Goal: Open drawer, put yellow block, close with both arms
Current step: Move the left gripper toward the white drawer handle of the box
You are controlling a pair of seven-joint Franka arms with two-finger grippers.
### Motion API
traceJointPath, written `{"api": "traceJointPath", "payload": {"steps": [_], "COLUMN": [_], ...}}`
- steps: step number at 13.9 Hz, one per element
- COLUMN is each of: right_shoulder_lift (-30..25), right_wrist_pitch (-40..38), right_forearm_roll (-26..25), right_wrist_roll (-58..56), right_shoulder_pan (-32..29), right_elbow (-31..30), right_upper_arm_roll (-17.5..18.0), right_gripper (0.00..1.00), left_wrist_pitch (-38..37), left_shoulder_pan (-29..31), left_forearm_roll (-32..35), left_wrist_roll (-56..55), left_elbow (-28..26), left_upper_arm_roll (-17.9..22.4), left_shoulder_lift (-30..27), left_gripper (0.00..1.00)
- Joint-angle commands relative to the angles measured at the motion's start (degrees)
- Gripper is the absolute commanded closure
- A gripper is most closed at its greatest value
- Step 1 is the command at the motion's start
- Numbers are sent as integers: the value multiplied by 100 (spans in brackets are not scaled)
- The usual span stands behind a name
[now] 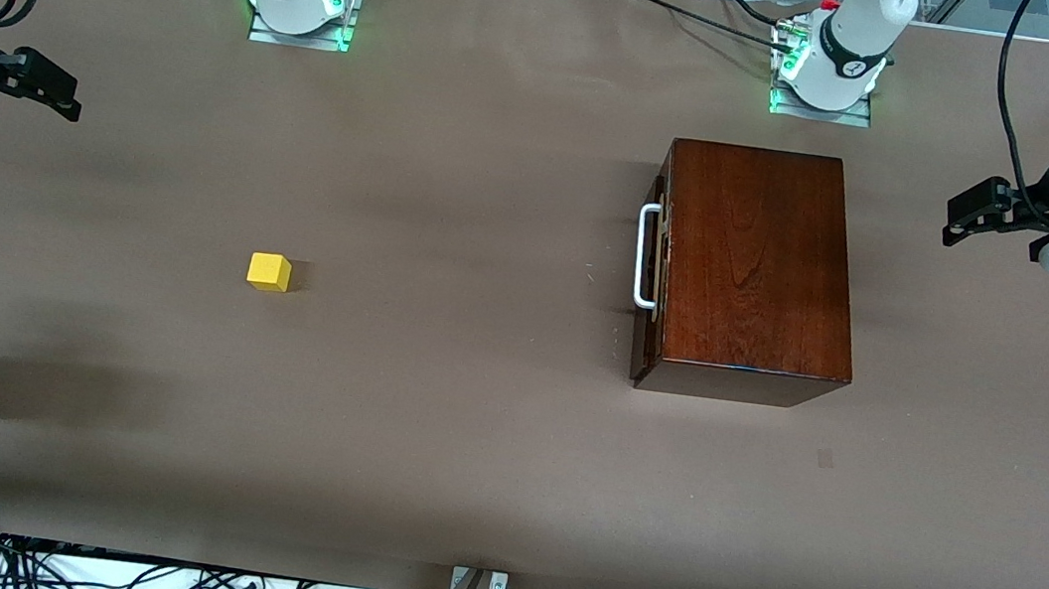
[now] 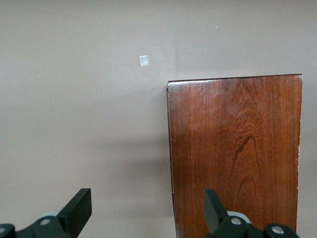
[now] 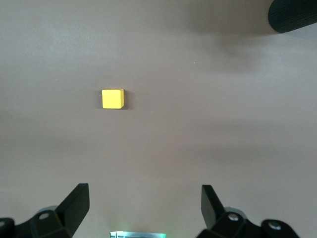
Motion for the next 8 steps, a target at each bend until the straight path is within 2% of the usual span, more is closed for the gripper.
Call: {"api": "traceJointPath", "payload": {"steps": [1, 8], "right_shoulder_lift": [-9, -9], "right_wrist_pitch": [-101, -92], "right_forearm_roll": [38, 38], "right_wrist_roll": [-113, -122], "right_shoulder_pan": [-63, -63], "right_elbow": [51, 51], "right_upper_arm_roll": [26, 26], "right_gripper": [0, 0], "left_wrist_pitch": [-24, 46], "left_shoulder_pan": [57, 57], "left_forearm_roll": [-68, -129], "left_wrist_roll": [70, -9], "left_elbow": [89, 142], "left_upper_arm_roll": [-30, -22], "left_shoulder_lift": [-6, 64], "left_gripper": [0, 0]}}
